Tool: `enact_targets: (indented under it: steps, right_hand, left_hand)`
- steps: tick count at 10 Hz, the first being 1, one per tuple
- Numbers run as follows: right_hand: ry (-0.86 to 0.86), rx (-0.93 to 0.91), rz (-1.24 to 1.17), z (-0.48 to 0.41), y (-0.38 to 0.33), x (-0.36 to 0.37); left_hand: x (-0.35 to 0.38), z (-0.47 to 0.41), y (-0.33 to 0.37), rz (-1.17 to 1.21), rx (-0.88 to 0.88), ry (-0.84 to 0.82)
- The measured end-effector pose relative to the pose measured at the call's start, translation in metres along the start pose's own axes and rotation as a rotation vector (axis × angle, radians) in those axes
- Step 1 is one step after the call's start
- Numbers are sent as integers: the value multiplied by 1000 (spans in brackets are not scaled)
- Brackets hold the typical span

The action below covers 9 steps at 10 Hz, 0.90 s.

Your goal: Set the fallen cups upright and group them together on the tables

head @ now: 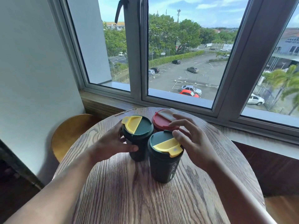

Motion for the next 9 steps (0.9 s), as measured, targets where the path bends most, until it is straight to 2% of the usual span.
enact_targets:
  steps: [7, 9]
  right_hand:
    - [0, 19, 22, 0, 6, -3]
    - [60, 9, -32, 9, -9, -9]
  left_hand:
    - [7, 9, -5, 12, 17, -59]
    - [5, 24, -4, -47, 16, 40]
Point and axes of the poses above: each hand's wrist, its own z-axis away from the middle knuckle, its own x-axis out of the palm, y = z × x, the point moved 5 cm from there along -z, towards the middle knuckle, and after that the axes turned 12 degrees about -y, right-handed, at the moved point
